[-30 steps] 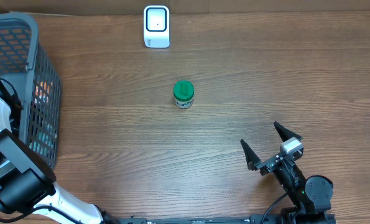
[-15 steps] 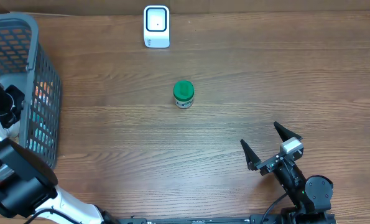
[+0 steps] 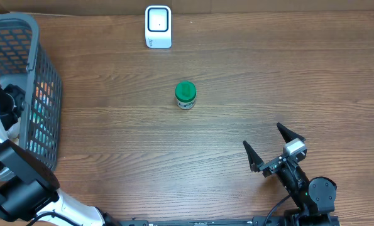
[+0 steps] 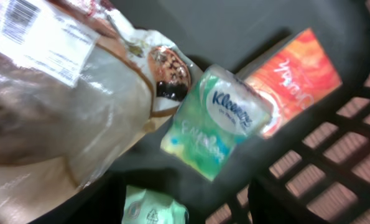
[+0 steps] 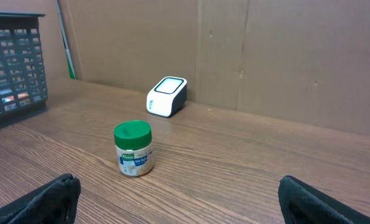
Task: Scan the item barcode
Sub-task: 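Reach the left gripper into the basket and grasp the Kleenex pack, then carry the Kleenex pack to the scanner area beside the jar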
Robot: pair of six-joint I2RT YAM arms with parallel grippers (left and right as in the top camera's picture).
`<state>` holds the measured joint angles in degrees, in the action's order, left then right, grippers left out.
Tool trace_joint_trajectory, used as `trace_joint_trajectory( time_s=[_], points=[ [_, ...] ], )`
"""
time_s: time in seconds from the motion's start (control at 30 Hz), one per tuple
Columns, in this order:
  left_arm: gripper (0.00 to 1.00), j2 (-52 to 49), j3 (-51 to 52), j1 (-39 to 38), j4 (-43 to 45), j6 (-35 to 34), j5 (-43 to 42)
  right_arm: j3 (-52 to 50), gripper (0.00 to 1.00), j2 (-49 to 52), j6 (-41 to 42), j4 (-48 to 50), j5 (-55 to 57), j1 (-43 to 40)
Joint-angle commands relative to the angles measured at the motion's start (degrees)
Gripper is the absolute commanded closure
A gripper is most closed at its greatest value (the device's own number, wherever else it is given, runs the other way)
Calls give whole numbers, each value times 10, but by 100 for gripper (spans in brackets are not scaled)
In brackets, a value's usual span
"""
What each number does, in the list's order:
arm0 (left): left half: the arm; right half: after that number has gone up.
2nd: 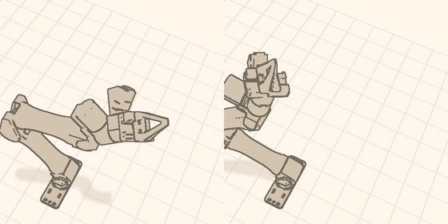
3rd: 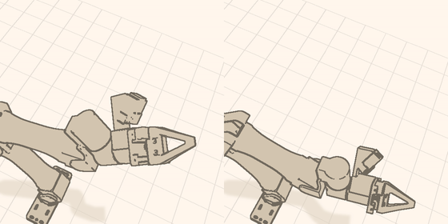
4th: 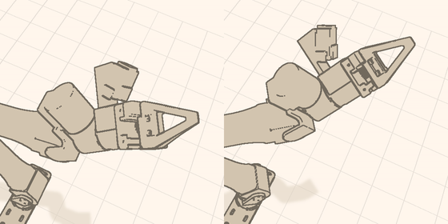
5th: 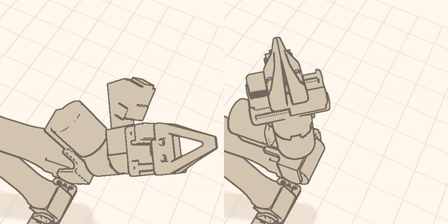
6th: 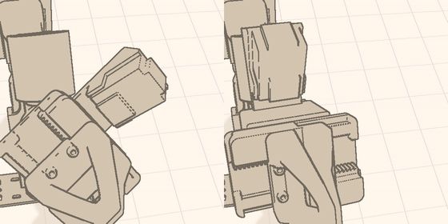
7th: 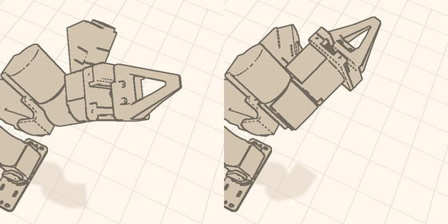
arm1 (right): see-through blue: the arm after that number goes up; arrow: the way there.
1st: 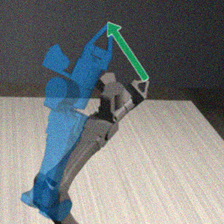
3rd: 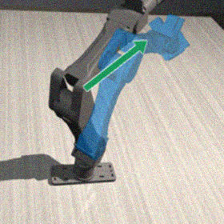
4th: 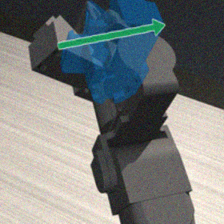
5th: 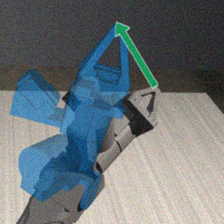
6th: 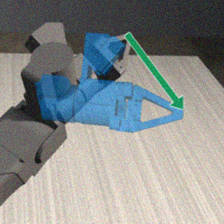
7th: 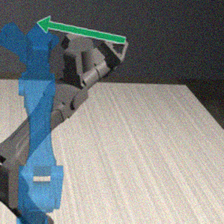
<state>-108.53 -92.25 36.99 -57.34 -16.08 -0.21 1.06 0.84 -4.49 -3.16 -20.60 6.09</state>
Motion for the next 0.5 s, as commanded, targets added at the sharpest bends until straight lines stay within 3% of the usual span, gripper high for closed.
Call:
trace_joint_trajectory(
  time_s=[0.0,0.23,0.47],
  points=[
    [34,10,59,-17,60,15,1,-6,0,-7,2,1,0,3],
    [34,10,122,-39,172,15,9,-6,0,-7,2,1,0,3],
    [32,9,159,-39,217,10,61,-6,0,-7,2,1,0,3]
  ],
)
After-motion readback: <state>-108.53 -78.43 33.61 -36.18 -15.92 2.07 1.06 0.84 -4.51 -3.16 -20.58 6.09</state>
